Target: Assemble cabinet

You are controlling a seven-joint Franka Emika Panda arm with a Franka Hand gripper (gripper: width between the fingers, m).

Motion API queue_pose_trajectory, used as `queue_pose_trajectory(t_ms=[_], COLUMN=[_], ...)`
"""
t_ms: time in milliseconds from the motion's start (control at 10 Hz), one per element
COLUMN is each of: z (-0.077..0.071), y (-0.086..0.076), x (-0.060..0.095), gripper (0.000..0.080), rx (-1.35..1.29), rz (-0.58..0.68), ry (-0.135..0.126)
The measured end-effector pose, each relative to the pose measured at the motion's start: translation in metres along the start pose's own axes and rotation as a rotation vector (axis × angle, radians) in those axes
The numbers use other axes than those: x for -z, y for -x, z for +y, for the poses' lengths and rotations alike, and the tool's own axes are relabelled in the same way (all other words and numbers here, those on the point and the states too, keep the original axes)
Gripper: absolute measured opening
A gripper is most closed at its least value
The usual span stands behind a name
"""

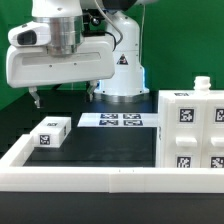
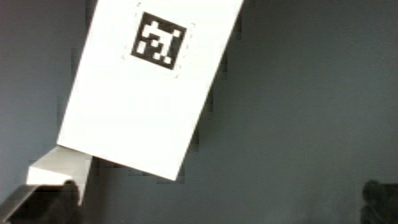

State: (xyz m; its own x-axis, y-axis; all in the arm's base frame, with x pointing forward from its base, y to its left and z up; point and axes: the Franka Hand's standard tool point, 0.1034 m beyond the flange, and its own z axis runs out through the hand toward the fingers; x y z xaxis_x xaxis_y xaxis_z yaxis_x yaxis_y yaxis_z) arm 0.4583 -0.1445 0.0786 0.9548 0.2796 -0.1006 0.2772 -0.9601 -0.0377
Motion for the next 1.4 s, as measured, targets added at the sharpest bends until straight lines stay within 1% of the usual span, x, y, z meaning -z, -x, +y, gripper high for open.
queue_pose_trajectory(t_ms=[100,200,300,400,500,600,800,900,1000,1200,1300,1400], z=[0.009,0.011,0.019,0.024,0.026,0.025,0.025,0.024,0.025,0.024,0.024,0.025], y=[0.013,0.022,0.028,0.034,0.037,0.038,0.033,0.03,0.031,0.031,0.033,0.035], x=[-0.01,-0.014,-0.015,-0.018,-0.022,-0.024,-0.023,-0.028,-0.032,-0.032,-0.036,-0.047], gripper=[0.0797,0.0797,0.0797,0.0797,0.0797,0.0797,0.0797,0.0797,0.0797,0.0797,0.0797,0.0797], rx=[-0.064,-0.078,-0.096,-0.123,-0.129,-0.127,-0.127,-0.13,-0.102,-0.101,-0.101,-0.1], rz=[0.043,0.032,0.029,0.024,0.017,0.012,0.017,0.024,0.017,0.016,0.012,0.019], ry=[0.039,0.036,0.039,0.035,0.033,0.032,0.035,0.046,0.045,0.045,0.044,0.061])
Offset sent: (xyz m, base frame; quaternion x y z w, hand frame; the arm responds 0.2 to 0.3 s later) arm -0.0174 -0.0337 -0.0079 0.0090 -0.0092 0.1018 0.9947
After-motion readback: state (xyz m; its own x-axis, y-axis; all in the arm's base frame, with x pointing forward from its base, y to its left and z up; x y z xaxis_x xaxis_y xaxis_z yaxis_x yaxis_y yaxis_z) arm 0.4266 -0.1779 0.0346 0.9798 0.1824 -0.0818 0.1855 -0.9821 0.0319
